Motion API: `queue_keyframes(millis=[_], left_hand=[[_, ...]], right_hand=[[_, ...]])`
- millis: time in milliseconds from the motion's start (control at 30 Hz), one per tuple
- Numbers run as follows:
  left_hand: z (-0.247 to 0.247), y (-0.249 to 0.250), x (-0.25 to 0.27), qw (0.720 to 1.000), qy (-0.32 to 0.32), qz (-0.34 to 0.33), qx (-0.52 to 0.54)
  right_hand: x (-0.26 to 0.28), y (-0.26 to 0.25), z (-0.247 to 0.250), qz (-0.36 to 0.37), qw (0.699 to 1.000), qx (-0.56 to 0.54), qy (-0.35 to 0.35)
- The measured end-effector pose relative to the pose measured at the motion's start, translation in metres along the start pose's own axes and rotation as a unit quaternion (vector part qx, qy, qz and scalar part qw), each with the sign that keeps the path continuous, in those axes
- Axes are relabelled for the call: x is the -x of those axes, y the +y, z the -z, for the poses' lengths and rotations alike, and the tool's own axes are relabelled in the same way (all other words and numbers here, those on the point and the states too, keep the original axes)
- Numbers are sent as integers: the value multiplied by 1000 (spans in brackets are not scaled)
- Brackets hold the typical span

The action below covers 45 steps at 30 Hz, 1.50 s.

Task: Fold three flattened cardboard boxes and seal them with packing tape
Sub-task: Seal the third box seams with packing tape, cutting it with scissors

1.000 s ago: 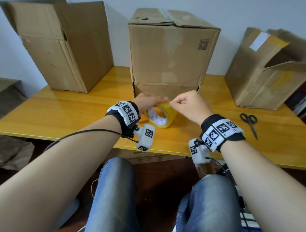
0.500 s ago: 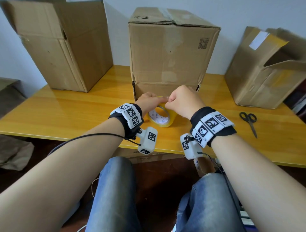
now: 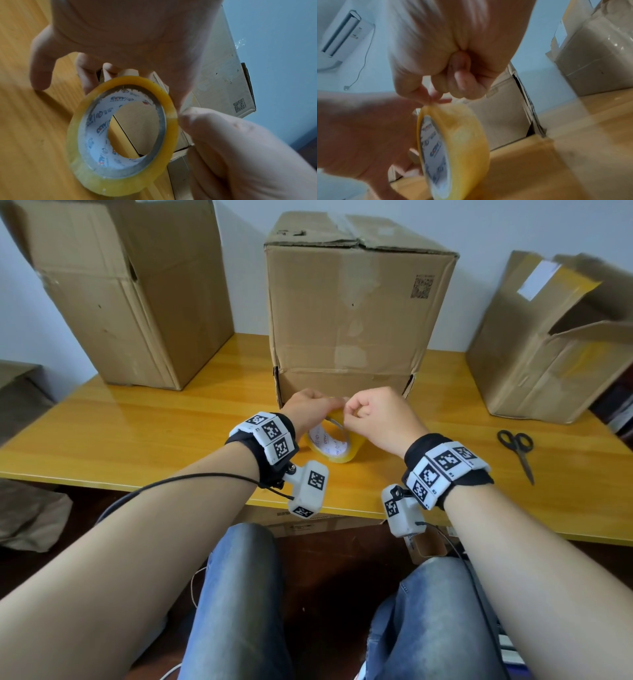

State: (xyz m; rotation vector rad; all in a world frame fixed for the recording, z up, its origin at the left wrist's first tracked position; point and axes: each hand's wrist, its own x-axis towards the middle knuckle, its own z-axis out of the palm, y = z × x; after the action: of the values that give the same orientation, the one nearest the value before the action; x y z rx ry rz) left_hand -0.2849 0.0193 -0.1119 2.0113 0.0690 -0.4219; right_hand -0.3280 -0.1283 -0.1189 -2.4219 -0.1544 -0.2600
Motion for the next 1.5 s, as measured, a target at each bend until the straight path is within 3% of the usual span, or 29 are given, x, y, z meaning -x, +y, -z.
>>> queue_keyframes(millis=[200,333,500,667,967,1167,1500], left_hand=[[1,1,2,999,-33,15,-4],[-3,1,4,1000,-25,10,0],[-4,-4,5,1000,-10,7,-8],[5,-5,9,997,-42,58,-1],[18,-3,10,994,-90,46,31],[17,-6,6,998,-53,10,23],[10,-3,6,999,-26,5,33]], right_hand=[[2,2,17,-15,997,-18,68],[2,-2,12,-7,999,25,21],[-1,-10,8,-17,997,76,22],[-3,-12,19,-67,997,36,-30],[0,-20,25,-58,988,50,-134],[1,-18,12,-35,991,54,-119],[10,-3,9,15,994,12,-104]])
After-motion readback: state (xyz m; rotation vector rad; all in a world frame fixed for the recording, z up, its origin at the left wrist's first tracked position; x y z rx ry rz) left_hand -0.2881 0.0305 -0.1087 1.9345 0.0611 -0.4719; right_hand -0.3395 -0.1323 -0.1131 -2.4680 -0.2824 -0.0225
